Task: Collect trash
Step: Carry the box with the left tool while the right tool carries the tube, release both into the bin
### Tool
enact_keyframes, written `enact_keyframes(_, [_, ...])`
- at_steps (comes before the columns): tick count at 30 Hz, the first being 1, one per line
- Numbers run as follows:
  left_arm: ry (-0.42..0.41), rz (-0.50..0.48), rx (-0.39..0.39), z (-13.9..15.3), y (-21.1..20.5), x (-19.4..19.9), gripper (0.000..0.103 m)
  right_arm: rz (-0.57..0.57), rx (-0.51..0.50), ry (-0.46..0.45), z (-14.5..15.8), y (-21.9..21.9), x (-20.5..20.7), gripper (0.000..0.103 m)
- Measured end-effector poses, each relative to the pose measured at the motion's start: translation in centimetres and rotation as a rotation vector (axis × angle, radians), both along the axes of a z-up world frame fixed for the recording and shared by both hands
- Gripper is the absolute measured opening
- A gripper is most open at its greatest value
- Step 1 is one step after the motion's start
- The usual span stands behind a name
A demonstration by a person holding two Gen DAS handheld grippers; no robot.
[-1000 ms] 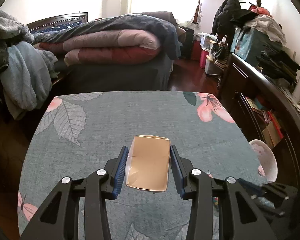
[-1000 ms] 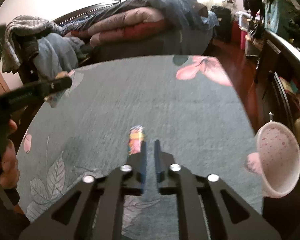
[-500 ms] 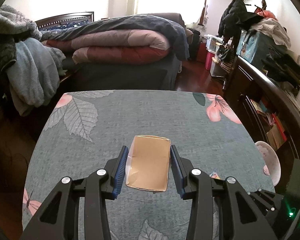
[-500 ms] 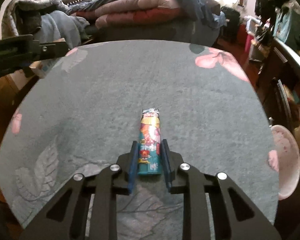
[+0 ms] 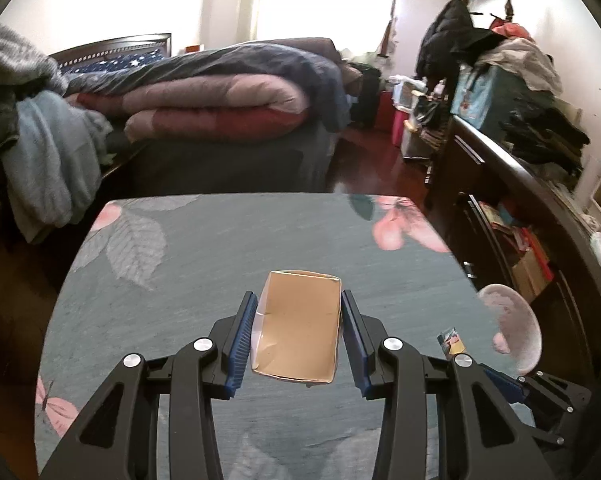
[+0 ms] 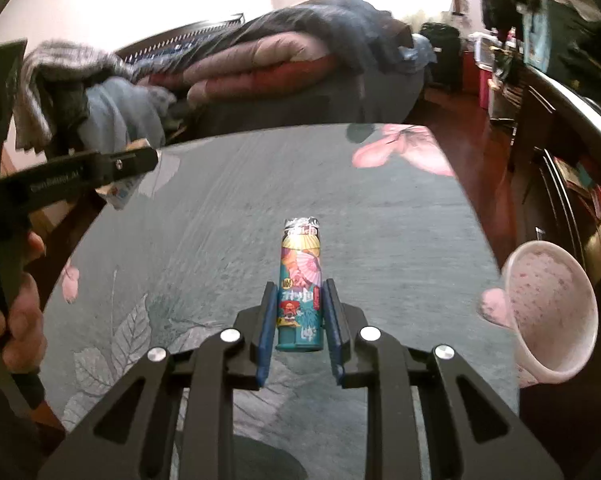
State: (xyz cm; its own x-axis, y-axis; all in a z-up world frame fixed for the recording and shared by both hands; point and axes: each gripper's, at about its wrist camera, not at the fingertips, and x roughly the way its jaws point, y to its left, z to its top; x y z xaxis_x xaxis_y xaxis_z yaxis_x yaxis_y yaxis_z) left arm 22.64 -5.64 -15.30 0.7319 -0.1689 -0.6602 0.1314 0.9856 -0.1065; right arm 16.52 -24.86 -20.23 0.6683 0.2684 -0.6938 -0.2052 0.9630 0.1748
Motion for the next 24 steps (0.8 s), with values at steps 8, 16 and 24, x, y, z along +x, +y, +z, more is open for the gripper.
enact_keyframes(8, [-0.014,-0.146,-0.022,0.8,-7.3,0.3,0.042,-0.145,0.071,-0.057,1.7,-8.1,-2.2,0.024])
enact_keyframes(16, [-0.004,-0.304,-0.012,0.5,-16.2,1.1,0.042,-0.318,0.106,-0.087,1.4,-17.0,-3.7,0.024])
enact_keyframes(24, [0.011,-0.463,-0.009,-0.9,-25.4,1.8,0.042,-0.481,0.118,-0.082,-0.3,-25.0,-4.5,0.024])
